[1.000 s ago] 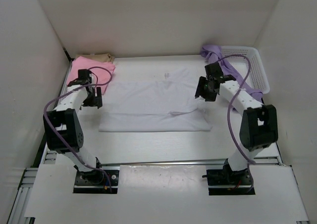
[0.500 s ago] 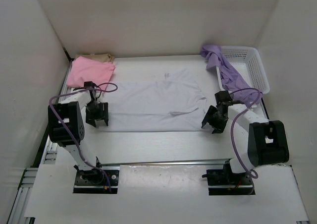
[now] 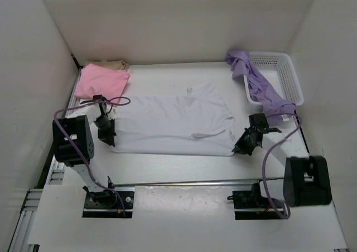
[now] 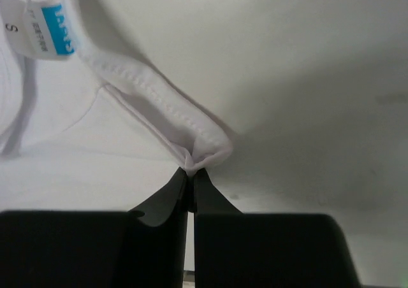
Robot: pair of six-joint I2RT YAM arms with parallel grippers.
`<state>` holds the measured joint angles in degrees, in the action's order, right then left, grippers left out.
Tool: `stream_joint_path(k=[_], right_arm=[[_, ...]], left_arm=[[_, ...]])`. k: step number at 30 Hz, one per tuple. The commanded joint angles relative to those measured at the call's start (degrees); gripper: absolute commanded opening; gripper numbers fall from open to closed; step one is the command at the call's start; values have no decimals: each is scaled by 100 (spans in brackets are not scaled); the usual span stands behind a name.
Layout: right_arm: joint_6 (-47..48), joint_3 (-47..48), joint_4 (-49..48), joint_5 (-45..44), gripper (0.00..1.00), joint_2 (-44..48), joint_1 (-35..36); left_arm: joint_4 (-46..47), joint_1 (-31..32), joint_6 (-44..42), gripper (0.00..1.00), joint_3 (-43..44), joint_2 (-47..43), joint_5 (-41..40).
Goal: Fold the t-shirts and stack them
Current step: Fold the flattened tshirt in 1/3 of the way
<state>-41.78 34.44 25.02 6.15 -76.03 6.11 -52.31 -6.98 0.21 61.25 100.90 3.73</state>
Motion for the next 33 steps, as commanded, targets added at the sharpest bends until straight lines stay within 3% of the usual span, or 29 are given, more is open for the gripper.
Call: stream_joint_path(k=[1,5,6,8,11,13,14,17,19,21,25,28,33], right_arm=[[-76,-481,1047,-378,0,1026,-22],[-348,-885,1796,-598,0,2221,31],[-409,-973,1796,-406,0,2346,31],[-471,-1289,1692,-194,0,2478,31],[-576,-1422,1638,-193,0,2427,31],[-577,-1422,1577,-246,0,2295,31],[-525,-1361,1577,-246,0,2294,31],[-419,-1247,1524,-298,0,2172,31],[-367,-1246,1524,-299,0,2014,31],[-314,-1246,1524,-299,0,1943,31],[-313,-1246,1524,-492,0,1943,31],[-313,-1246,1524,-545,0,1943,31],[-313,-1246,1629,-545,0,2127,31]], left_arm=[[-314,-101,-21,10,-359,-843,-574],[-490,-101,-21,34,-999,-1353,-1022],[-542,-101,-21,62,-1088,-1484,-1145],[-604,47,-21,72,-1212,-1599,-1566],[-771,712,-21,75,-950,-2064,-1902],[-841,1232,-21,75,-301,-2354,-1902],[-903,1870,-21,72,-46,-2356,-1954],[-851,2945,-21,61,851,-2356,-1606],[-544,4061,-21,59,1300,-2190,-1437],[-491,4973,-21,60,1642,-1567,-1103],[1,6152,-21,65,2380,-416,-997],[318,6786,-21,66,2907,384,-874],[564,7070,-21,62,3603,1439,-803]])
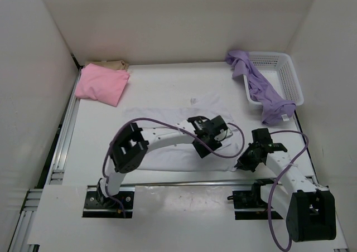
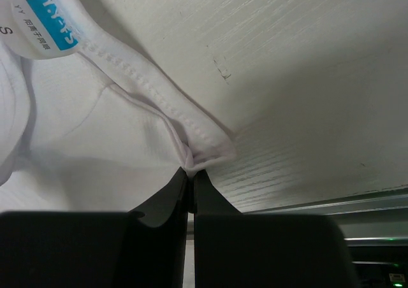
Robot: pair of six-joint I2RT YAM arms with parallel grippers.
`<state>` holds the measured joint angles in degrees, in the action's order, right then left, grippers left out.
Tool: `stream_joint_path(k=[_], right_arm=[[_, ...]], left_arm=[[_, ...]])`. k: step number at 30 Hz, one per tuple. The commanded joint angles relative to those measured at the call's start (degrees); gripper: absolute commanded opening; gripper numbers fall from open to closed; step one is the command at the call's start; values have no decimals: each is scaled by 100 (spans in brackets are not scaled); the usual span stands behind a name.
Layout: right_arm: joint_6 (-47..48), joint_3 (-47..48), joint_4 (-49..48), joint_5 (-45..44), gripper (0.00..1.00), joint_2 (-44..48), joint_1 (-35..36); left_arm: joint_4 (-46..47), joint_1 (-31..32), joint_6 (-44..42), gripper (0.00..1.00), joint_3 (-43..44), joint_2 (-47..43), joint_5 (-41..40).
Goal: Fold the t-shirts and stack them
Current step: Fold the flattened tshirt in 1/3 of the way
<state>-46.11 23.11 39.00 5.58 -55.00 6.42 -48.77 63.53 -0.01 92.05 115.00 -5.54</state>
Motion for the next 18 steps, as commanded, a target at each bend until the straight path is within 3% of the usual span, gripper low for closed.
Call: stream_joint_path(k=[1,8,11,18], right_arm=[[120,-114,230,-488,0,25,0],[67,-167,283,-383,0,376,0],[67,-167,283,-383,0,376,0],[67,-167,283,-383,0,376,0]], left_arm=[[210,19,1,60,646,153,123],[210,19,1,41,885,673,-263],[210,19,1,27,832,805,-499],[263,-217,1,22,832,910,-826]])
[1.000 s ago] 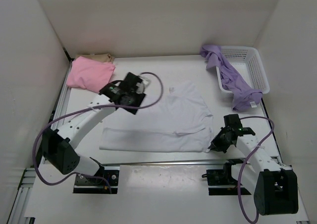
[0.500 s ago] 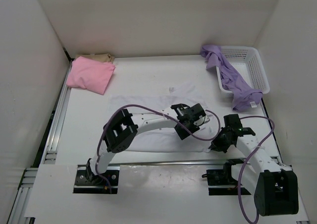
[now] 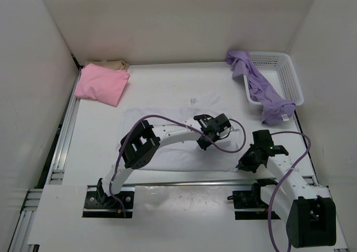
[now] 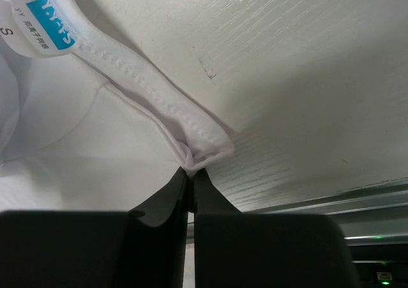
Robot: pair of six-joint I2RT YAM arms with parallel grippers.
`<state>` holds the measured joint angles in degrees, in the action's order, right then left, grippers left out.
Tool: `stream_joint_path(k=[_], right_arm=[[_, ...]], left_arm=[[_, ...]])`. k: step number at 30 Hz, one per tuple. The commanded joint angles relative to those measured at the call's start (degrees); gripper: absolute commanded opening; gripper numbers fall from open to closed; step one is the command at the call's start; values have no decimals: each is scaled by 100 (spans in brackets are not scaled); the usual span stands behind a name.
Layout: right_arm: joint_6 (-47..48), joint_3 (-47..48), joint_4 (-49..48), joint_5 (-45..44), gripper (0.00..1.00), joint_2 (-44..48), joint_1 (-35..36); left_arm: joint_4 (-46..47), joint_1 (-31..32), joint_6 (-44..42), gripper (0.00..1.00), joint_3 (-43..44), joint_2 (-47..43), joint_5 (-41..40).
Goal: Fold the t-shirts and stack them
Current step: Fold the flattened tshirt in 1/3 of the way
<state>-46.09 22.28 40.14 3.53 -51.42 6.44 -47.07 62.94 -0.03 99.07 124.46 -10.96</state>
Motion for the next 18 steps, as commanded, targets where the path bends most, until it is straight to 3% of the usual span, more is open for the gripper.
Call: stream_joint_path(k=[1,5,9,13,17,18], right_arm=[[65,-84,170,-177,0,18,-2],[65,-84,170,-177,0,18,-2],[65,-84,170,-177,0,71,-2],[65,-84,170,-177,0,71,-2],[65,-84,170,-177,0,71,-2],[65,-84,222,-177,0,71,-2]], left_arm=[[93,-159,3,22,70,-36,-371],[93,-360,3,24,-62,25,-539],[40,-484,3,34,-116,25,-486],[-13,-484,3,53,-116,-167,-407],[-66,-747,3,56,-168,-519,-828],[-66,-861,3,61,-168,-789,-907]])
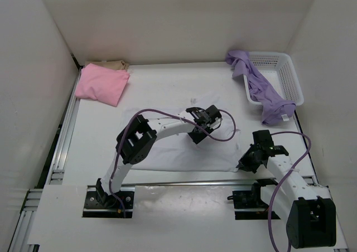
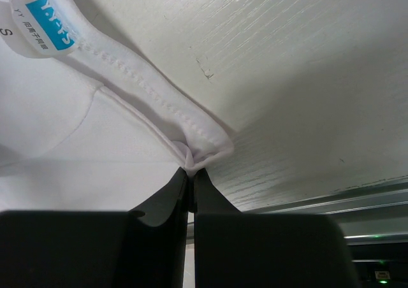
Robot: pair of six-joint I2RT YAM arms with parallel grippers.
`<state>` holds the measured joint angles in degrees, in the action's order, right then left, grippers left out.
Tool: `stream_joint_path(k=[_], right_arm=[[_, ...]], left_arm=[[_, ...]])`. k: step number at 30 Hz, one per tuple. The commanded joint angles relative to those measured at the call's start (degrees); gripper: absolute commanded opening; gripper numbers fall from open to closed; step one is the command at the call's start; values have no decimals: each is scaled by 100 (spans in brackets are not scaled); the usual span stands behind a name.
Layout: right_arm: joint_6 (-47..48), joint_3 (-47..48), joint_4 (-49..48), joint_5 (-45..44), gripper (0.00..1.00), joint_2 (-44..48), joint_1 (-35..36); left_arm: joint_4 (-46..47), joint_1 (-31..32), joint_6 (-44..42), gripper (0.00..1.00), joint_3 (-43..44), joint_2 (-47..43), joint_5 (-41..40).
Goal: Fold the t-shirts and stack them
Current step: Fold the flattened tshirt in 1/3 of the way
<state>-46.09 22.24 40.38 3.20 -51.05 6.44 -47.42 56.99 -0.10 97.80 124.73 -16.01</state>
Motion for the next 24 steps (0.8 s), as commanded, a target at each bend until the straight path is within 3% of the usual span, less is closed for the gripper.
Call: stream_joint_path(k=[1,4,7,8,12,17,24], right_arm=[[65,-27,198,-144,0,33,-2],[65,-27,198,-206,0,33,-2],[65,35,269,-259,0,33,-2],[65,87,269,-259,0,33,-2],[12,88,269,-373,0,138,-2],[12,88,269,-434,0,139,-2],[73,88,269,-434,0,86,-2]], left_arm=[[-100,-581,10,66,-216,-975,-455],[-425,-1467,10,74,-664,-1748,-386],[-488,-2243,10,75,-1971,-2854,-53],[-488,-2758,10,76,-2784,-3153,18],[-549,-3886,10,88,-4483,-4376,89],[-496,-5397,10,100,-5033,-5405,605],[-331,-5638,10,100,-5052,-5345,1530]])
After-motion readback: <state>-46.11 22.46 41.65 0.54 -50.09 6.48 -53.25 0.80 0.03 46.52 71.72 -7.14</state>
